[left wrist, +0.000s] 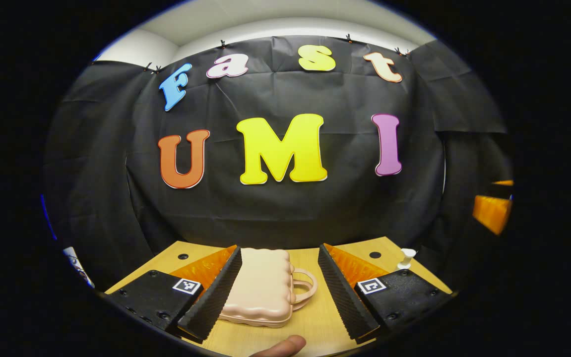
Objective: First open the suitcase, pack the skin care products into it, and then close the suitcase.
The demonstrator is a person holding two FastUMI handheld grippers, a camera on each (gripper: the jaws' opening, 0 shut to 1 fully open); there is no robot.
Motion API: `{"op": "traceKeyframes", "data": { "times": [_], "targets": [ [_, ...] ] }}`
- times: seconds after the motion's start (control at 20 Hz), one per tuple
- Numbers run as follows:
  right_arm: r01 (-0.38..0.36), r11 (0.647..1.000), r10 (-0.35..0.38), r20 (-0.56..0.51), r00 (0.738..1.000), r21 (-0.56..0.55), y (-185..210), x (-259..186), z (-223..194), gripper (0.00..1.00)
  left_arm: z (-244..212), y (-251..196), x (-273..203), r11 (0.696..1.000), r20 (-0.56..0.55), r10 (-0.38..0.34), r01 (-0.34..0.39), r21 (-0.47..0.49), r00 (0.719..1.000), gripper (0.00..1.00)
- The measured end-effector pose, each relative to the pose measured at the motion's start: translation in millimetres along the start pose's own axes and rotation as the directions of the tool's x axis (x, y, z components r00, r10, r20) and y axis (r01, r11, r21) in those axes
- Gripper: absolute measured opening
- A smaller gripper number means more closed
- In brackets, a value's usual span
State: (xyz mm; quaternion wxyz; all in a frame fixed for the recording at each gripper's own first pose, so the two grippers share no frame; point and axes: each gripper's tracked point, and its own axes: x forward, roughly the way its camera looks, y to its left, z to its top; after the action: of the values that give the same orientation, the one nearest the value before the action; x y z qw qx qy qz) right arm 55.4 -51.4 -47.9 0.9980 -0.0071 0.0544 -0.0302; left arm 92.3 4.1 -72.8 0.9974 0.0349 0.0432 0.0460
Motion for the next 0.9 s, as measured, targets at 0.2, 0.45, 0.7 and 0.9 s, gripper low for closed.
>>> {"op": "traceKeyframes", "data": {
  "times": [0.2,0.45,0.7,0.9],
  "targets": [
    [0.058,0.998,-0.058,-0.004,0.998,-0.010,-36.8,9.5,-5.5,0.79,-43.3,-11.9,37.6,0.992,-0.053,0.001,0.006,0.123,0.999,1.00],
    [0.123,0.992,-0.123,-0.034,0.992,0.005,-84.4,23.8,-22.3,0.79,-85.4,-28.0,60.7,0.908,-0.067,0.001,0.027,0.419,0.998,0.98],
    [0.121,0.992,-0.118,-0.088,0.989,0.027,-104.4,38.9,-55.6,0.79,-133.1,-57.5,71.7,0.754,-0.110,-0.051,0.111,0.648,0.993,0.98],
    [0.091,0.995,-0.086,-0.145,0.986,0.030,-110.4,51.7,-87.8,0.79,-164.9,-62.0,82.9,0.539,-0.146,0.023,0.111,0.835,0.989,0.97]
  ]
}}
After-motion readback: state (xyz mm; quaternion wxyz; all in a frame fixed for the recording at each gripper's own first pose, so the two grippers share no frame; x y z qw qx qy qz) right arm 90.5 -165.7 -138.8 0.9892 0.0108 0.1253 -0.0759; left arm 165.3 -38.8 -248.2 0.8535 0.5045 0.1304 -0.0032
